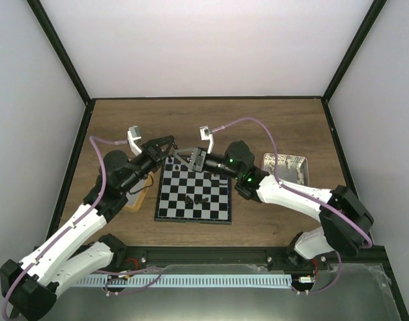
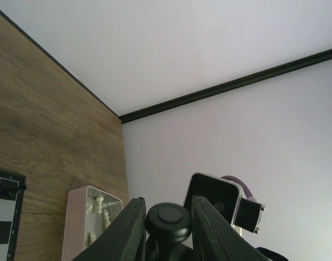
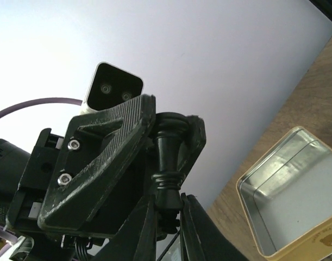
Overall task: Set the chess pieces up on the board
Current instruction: Pick up the chess piece from the chessboard.
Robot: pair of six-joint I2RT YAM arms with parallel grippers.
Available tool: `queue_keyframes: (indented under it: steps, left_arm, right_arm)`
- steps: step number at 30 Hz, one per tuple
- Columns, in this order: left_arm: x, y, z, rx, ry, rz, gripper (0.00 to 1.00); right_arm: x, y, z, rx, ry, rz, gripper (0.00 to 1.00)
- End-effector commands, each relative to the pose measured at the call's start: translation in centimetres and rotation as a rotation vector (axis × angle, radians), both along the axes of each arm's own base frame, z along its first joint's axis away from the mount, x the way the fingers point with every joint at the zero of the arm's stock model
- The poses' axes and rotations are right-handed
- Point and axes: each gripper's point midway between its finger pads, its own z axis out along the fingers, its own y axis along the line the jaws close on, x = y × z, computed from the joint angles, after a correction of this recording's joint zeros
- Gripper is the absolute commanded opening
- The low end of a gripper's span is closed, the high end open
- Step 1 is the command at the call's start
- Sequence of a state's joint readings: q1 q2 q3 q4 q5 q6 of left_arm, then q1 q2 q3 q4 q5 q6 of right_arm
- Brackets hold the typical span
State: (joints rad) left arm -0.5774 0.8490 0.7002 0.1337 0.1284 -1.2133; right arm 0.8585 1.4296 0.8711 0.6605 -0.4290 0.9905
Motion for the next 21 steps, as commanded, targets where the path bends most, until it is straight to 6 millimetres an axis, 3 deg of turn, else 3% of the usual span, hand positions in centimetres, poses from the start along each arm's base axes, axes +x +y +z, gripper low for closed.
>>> queue_keyframes:
  steps: [1,3,8,11,15,21]
  left_arm:
    - [-0.7,0.0,-0.3,0.001,-0.004,-0.023,0.27]
    - [-0.7,0.0,-0.7,0.016,0.005,-0.024,0.31]
    - [-1.5,-0.9,-0.7,0.129,-0.042,-0.11,0.65]
    - [-2.2,-1.9,-0.8,0.237,-0.082,-0.218,0.77]
    - [-3.2,-2.5,-2.0,0.338,-0.077,-0.331,0.78]
    - [-5.6,-3.9,-0.1,0.268,-0.183,-0.514,0.78]
  right_arm:
    - [0.8,-0.5,1.9,0.024,-0.026,-0.051,0.06]
    - [0.8,-0.7,1.8,0.01,-0.032,-0.056,0.03]
    - [-0.2,-1.4,1.1,-0.082,-0.118,-0.029,0.01]
    - [-1.3,-2.3,0.1,-0.185,-0.242,0.003,0.01]
    - [-2.5,-3.5,-1.2,-0.31,-0.37,0.069,0.01]
    - [-3.7,-4.6,-1.8,-0.415,-0.498,0.112,0.01]
